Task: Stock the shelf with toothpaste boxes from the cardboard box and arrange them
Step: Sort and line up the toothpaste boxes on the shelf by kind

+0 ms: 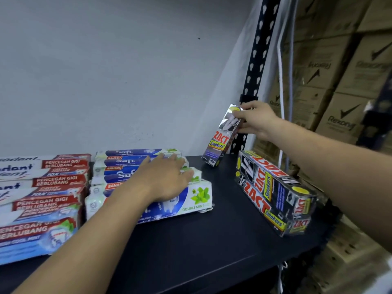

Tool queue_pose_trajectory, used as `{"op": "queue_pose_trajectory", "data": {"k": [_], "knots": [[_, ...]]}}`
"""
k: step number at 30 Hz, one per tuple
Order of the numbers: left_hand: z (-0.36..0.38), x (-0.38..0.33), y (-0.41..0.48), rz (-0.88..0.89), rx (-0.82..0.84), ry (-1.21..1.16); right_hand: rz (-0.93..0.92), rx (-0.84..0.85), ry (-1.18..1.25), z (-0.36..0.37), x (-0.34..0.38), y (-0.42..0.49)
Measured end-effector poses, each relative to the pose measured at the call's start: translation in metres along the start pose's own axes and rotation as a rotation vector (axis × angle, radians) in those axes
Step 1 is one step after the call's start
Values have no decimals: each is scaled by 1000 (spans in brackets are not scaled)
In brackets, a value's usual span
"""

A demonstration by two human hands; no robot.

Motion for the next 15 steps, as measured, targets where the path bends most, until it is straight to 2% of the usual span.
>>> {"op": "queue_pose_trajectory", "data": {"k": [3,5,7,9,10,15], "knots": [[0,0,-1,-8,4,-2,95,-52,35,-13,-16,-5],[0,1,-1,-12,3,2,199,-15,4,-14,-36,-11],[1,2,0,-17,6,4,257,88,-230,-13,-55,-19],[2,3,1,-21,7,6,172,242,-652,-9,-61,-16],[2,3,1,-21,7,9,96,309,-787,-3,-59,-14],[4,4,5,-18,18,-5,-24,653,-818,29,-47,-19]]}}
Point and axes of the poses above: each hand's wrist, its own y-axis towards the middle knuckle, its own z-axis out of the palm, x = y × z, the point moved 10 cm from there along y, towards the middle knuckle, and after that the axes turned 13 degrees about -z, right-handed, at the moved point
